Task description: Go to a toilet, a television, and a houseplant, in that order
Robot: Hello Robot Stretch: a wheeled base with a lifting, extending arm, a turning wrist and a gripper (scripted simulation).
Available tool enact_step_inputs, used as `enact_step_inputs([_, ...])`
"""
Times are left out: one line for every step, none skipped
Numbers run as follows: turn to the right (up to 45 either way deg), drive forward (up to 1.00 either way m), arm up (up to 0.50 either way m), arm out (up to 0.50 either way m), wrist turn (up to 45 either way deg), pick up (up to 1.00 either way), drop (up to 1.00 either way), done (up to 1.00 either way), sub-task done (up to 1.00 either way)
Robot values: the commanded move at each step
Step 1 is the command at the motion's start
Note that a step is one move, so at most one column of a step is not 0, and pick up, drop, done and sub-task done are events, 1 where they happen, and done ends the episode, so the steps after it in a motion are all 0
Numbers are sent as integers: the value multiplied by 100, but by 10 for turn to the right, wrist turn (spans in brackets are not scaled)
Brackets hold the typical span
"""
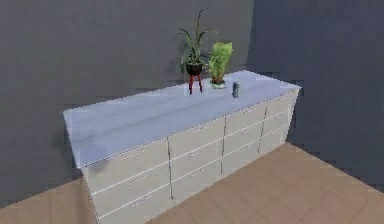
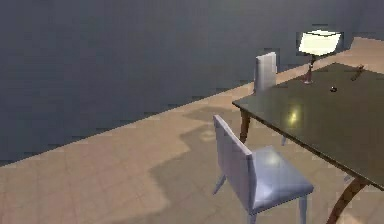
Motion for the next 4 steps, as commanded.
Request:
enact_step_inputs([90,0,0,0,0,0,0,0,0])
enact_step_inputs([0,65,0,0,0,0,0,0,0])
enact_step_inputs([-120,0,0,0,0,0,0,0,0])
enact_step_inputs([0,0,0,0,0,0,0,100,0])
